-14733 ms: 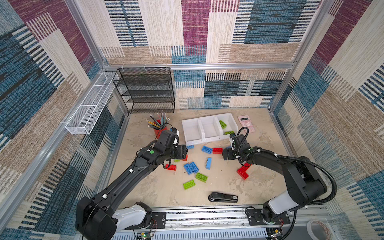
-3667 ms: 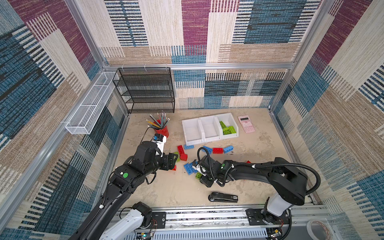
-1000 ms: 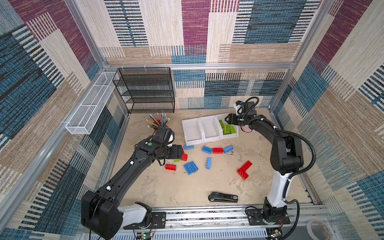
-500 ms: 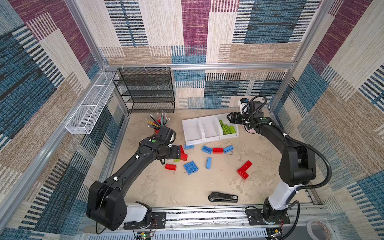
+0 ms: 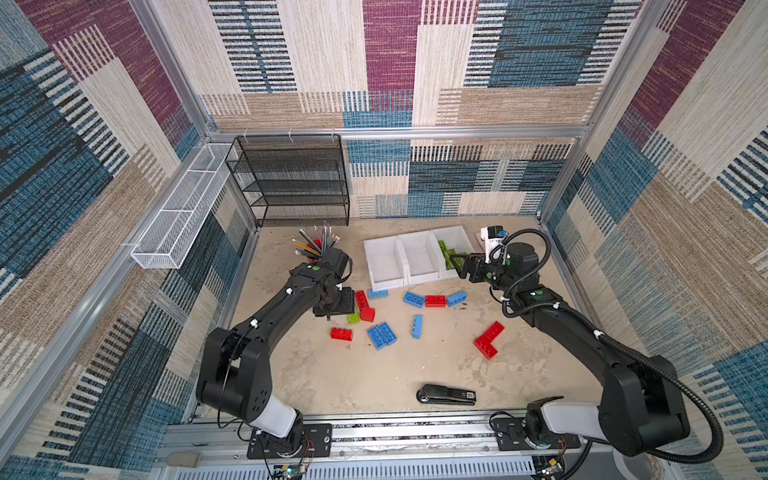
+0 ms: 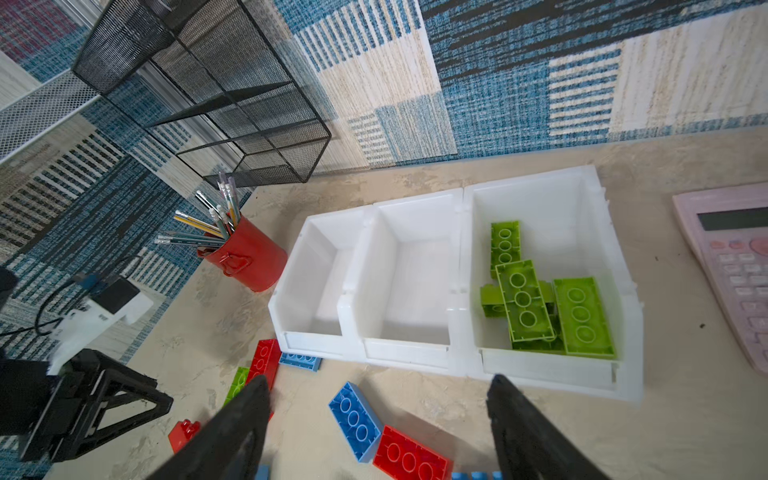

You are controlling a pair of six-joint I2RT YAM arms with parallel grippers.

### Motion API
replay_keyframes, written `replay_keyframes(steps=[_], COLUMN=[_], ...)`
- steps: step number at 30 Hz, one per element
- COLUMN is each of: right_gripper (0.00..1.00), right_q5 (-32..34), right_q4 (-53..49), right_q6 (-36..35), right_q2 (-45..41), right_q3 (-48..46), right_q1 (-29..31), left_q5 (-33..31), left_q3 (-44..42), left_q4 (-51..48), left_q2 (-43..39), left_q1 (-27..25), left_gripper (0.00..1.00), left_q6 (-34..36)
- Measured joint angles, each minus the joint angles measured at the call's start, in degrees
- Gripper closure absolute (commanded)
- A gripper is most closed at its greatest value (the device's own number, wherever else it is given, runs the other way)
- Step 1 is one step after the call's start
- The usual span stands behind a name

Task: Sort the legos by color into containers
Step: 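Move the left gripper over the lime-green brick by red bricks while right withdraws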

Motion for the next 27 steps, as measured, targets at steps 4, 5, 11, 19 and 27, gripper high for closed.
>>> replay_keyframes(steps=[4,5,11,19,27], right_gripper=[0.15,0.15,0.15,0.15,0.15], right_q5=[0.0,0.0,0.0,-0.1,-0.6], right_q4=[2.1,2.5,5.6,7.4,8.9], right_q6=[0.0,0.0,0.2,0.2,0.2], right_q2=[-0.1,-0.1,-0.4,1.7,3.4], right_q3=[-2.4,-2.8,-4.1,-4.6,-4.8], right_q1=[0.3,0.3,0.3,0.3,0.3], left_q5=[0.0,0.0,0.0,1.6,3.6], left_q3=[1.5,1.9,3.5,3.5,4.8], left_q4=[0.0,0.0,0.6,2.1,2.5], left_q2=[4.3,5.2,9.8,12.0,13.8], left_q1=[0.1,0.1,0.2,0.2,0.1], left_gripper=[0.34,0.34,0.31,0.24,0.22], left_q6=[0.0,0.0,0.0,-0.1,0.0])
